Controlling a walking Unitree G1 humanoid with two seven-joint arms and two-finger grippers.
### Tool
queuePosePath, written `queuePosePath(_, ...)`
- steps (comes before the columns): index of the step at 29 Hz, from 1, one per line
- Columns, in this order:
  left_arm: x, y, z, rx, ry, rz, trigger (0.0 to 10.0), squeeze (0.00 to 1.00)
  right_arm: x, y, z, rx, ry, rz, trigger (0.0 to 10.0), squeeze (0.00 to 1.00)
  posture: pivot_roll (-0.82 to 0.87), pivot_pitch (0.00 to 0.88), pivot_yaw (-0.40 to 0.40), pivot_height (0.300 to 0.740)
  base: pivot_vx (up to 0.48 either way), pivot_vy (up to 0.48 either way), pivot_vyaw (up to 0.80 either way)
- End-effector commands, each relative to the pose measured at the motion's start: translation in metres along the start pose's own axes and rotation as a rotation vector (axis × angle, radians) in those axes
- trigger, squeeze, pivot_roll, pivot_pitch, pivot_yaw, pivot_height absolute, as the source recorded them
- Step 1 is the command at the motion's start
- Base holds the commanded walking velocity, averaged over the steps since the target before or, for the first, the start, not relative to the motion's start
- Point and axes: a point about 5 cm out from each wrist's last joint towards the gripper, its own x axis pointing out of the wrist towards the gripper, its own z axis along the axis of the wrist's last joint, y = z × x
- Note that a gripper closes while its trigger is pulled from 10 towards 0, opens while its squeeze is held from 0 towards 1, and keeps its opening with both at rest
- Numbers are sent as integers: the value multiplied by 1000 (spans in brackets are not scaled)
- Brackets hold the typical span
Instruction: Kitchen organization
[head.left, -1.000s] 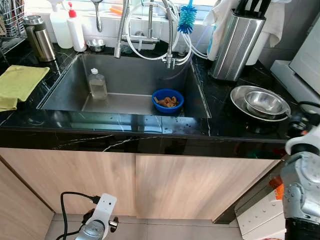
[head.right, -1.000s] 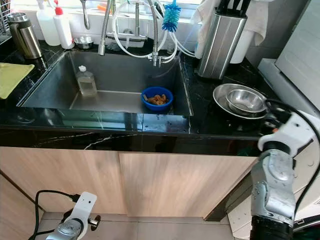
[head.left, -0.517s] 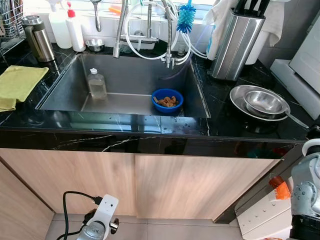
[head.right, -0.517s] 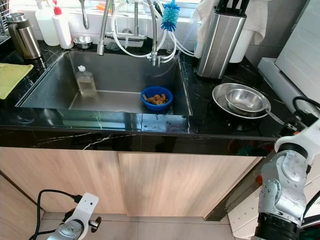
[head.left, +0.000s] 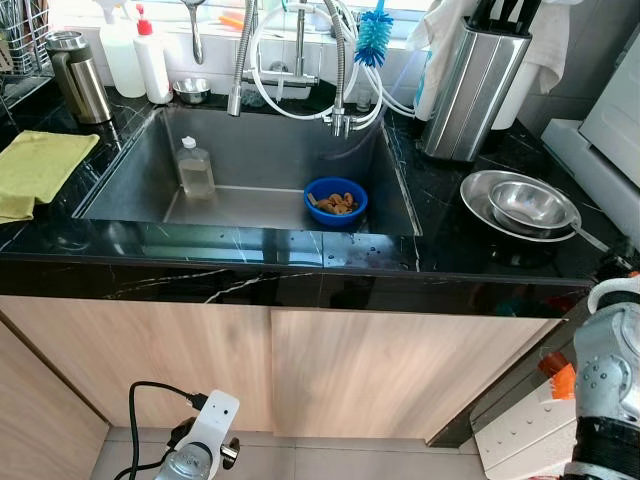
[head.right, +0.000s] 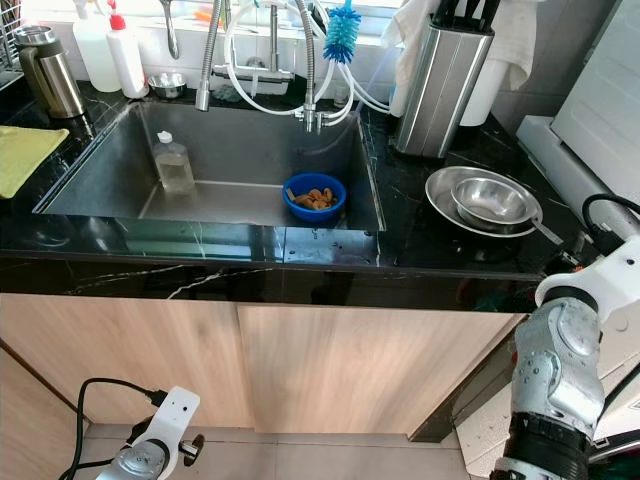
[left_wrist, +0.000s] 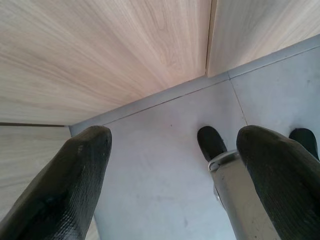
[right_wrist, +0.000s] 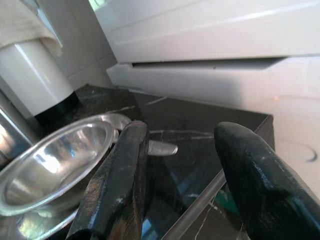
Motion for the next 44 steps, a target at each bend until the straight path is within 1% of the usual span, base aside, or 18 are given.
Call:
queuePosePath(1, 0, -3, -1, 20, 9, -17, 10000, 0, 4, 1, 2, 10, 6, 5, 10000, 0, 124, 34, -101, 740, 0, 0, 0)
queuePosePath(6, 0, -3, -1, 23, 9, -18, 10000, 0, 9, 2, 0, 34, 27, 6, 10000, 0, 127, 38, -101, 740, 0, 0, 0)
queuePosePath(18, -1, -5, -3, 28, 12, -19, 10000, 0, 19, 6, 1, 41, 29, 4, 10000, 0, 131, 48, -100, 740, 0, 0, 0)
queuePosePath(44, -1, -4, -6, 42, 23, -23, 10000, 0, 30, 3, -3, 62, 38, -33, 10000, 0, 138, 50, -102, 740, 0, 0, 0)
